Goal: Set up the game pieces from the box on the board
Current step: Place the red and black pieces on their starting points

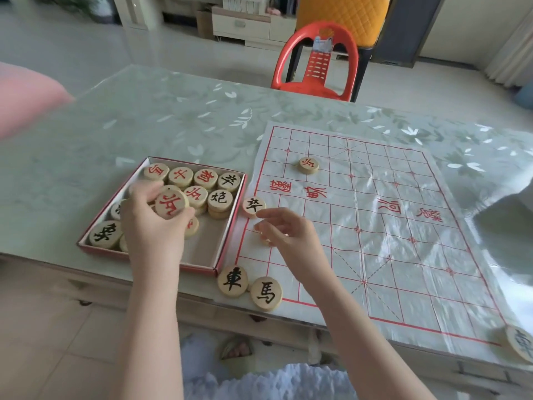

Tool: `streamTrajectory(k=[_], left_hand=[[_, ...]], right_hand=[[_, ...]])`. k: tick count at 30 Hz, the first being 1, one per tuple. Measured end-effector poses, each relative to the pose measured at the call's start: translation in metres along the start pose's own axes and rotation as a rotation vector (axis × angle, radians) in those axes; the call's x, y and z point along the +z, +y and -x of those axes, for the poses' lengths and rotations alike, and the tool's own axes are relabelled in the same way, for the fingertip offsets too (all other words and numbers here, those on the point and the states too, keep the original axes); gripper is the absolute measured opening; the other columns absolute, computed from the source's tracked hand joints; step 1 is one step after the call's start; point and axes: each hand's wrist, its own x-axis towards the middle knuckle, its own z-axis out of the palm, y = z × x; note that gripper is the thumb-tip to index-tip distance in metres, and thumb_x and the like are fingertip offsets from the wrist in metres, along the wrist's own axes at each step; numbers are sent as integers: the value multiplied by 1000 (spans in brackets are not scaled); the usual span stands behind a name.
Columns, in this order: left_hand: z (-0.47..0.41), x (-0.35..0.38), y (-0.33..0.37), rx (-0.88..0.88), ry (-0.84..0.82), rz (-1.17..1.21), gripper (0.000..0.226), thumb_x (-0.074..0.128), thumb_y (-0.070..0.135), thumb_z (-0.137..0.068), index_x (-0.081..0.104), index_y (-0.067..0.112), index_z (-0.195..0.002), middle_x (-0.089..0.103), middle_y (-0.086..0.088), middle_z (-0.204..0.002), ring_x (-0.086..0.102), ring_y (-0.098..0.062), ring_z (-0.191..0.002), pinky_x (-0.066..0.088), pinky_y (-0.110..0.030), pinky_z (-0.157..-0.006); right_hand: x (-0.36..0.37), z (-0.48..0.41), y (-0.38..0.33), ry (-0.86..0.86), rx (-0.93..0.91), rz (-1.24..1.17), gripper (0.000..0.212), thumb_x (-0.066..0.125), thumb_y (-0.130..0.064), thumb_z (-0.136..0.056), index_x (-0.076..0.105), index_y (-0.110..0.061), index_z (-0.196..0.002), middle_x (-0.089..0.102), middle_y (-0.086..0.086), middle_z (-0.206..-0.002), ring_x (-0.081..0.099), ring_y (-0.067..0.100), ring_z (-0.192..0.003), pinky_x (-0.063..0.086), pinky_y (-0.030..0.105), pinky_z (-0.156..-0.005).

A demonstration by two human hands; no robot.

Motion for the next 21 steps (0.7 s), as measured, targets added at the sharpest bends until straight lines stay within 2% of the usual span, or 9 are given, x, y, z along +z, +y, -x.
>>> streamTrajectory(k=[2, 5, 6, 9, 11, 13, 15, 18, 21], left_hand=[[-4, -7, 0, -22, 25, 110, 56, 78, 10, -66, 56, 20, -117, 58, 0, -123, 54, -14, -112, 41, -23, -91], [-8, -13, 1, -73, 34, 199, 51, 79, 13, -62, 62, 32, -106, 64, 4, -116, 61, -15, -105, 49, -35, -94], [-9, -15, 2, -85, 34, 208, 49, 79, 13, -62, 63, 33, -105, 65, 5, -114, 62, -14, -104, 49, -36, -94], [-9, -16, 1, -96, 32, 222, 47, 78, 13, -62, 65, 33, -102, 66, 7, -111, 62, -14, -103, 49, -38, -95], [-10, -16, 1, -94, 23, 257, 48, 77, 9, -61, 63, 38, -96, 67, 6, -111, 64, -14, -101, 51, -39, -93], [-13, -16, 1, -97, 2, 311, 50, 76, 3, -62, 61, 37, -96, 66, 5, -110, 65, -12, -97, 51, -35, -92], [-14, -16, 0, -95, -24, 348, 51, 76, -1, -64, 62, 33, -99, 67, 5, -110, 65, -10, -95, 51, -30, -89], [-15, -14, 1, -84, -46, 397, 51, 75, -3, -65, 62, 27, -105, 67, 3, -112, 66, -8, -95, 51, -25, -85], [-16, -13, 4, -66, -63, 416, 50, 75, -2, -66, 62, 26, -105, 67, 2, -113, 66, -10, -97, 52, -30, -90]], right_hand=[[9, -3, -5, -13, -46, 28, 17, 56, -14, -88, 66, -23, -98, 71, -4, -93, 63, 12, -86, 51, 24, -77], [33, -14, -17, -71, -129, 150, 22, 55, -8, -85, 68, -18, -100, 70, -5, -96, 59, 6, -82, 45, 13, -73], [43, -20, -20, -93, -147, 204, 26, 54, -7, -83, 68, -16, -103, 70, -4, -97, 60, 8, -85, 47, 15, -76], [74, -37, -25, -116, -168, 458, 29, 55, -15, -82, 65, -16, -109, 70, 4, -106, 60, 23, -103, 47, 38, -90], [90, -43, -24, -96, -208, 729, 29, 57, -26, -83, 62, -13, -108, 67, 9, -108, 53, 29, -109, 39, 38, -93], [103, -43, -23, -65, -246, 893, 35, 58, -36, -83, 59, -11, -108, 64, 11, -111, 43, 30, -112, 28, 38, -93], [113, -41, -19, -34, -266, 946, 44, 58, -41, -82, 54, -10, -112, 60, 11, -116, 38, 30, -114, 25, 38, -95], [120, -37, -16, -20, -296, 934, 47, 58, -39, -82, 47, -9, -117, 57, 11, -120, 37, 30, -114, 24, 36, -94], [122, -34, -17, -15, -303, 852, 48, 58, -35, -82, 46, -8, -120, 55, 10, -121, 38, 31, -114, 25, 36, -94]])
